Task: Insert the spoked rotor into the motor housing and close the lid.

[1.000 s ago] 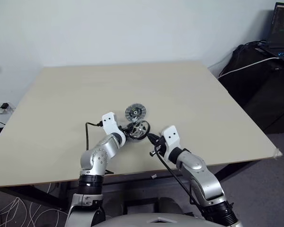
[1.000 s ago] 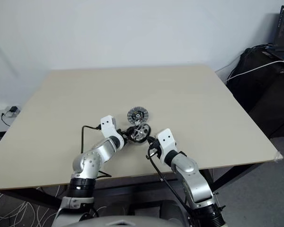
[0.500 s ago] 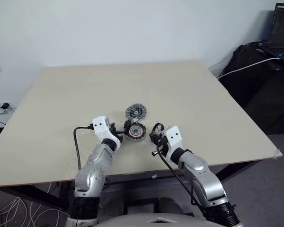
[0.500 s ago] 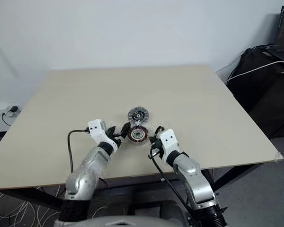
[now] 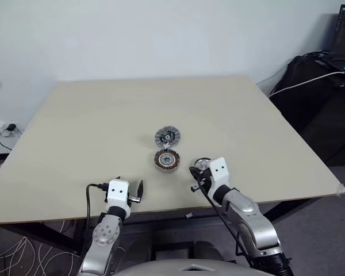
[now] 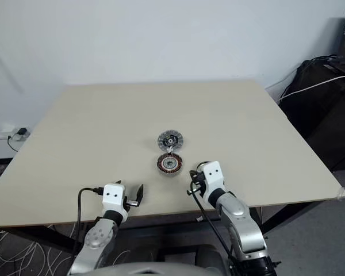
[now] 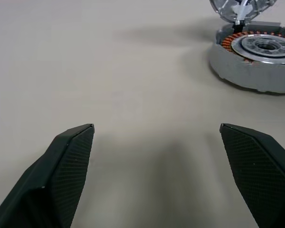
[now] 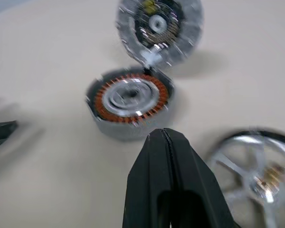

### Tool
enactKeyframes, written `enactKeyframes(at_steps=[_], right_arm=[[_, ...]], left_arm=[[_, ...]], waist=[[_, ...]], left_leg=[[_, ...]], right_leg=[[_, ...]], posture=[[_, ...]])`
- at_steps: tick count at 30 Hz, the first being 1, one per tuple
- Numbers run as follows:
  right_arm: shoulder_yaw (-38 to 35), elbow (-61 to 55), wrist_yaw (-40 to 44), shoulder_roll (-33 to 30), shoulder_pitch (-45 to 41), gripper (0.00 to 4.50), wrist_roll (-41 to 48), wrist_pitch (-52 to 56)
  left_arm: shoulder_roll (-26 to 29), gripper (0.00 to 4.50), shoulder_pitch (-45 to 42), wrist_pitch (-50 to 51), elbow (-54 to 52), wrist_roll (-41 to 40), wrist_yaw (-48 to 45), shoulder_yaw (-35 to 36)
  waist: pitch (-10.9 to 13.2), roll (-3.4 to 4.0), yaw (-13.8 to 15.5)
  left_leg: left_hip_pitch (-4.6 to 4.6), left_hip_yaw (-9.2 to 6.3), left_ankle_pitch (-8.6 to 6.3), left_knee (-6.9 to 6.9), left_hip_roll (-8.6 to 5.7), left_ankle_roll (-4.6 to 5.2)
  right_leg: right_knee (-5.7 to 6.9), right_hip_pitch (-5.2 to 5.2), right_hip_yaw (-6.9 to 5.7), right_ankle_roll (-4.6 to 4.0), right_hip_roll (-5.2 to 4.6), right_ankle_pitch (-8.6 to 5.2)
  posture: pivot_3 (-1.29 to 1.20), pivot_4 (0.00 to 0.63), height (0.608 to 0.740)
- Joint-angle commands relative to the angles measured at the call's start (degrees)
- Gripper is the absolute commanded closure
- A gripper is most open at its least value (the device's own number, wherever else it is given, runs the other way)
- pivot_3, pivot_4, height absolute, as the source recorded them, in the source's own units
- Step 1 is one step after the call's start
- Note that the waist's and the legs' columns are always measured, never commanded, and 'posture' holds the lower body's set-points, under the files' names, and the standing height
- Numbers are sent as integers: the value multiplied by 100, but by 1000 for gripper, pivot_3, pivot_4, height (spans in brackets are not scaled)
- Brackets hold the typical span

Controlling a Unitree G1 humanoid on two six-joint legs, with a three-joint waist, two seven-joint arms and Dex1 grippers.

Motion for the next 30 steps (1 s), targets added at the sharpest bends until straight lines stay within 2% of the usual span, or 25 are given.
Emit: enactKeyframes(at_steps=[1,8,20,30], right_arm=[[-324,-381,31,-125,95,3881,240,151],[-489,-464,-154,-328,223,1719,140,298],[-1134,522,-897,1,-178,1719,202,796],[-1221,309,-1123,41,-454,1719,288,1401]], left_arm=[[-58,0,-82,-136,-99,53,-68,31],[-72,0,-145,-46,-76,75,-244,10],[-184,0,-117,22,-114,105,-282,37],[-199,0,-78,87,-168,102,-309,30]], waist=[[-3,3,5],[-4,6,0],[-6,13,9],[-12,22,-1]], left_leg=[[0,0,0,0,1,0],[0,1,0,0,2,0],[0,2,1,2,1,2],[0,2,2,2,2,4]], right_leg=[[0,1,-1,0,0,0],[0,0,0,0,2,0],[0,1,0,3,2,1],[0,1,0,3,3,1]], posture=[[0,0,740],[0,0,740],[0,0,740],[0,0,740]])
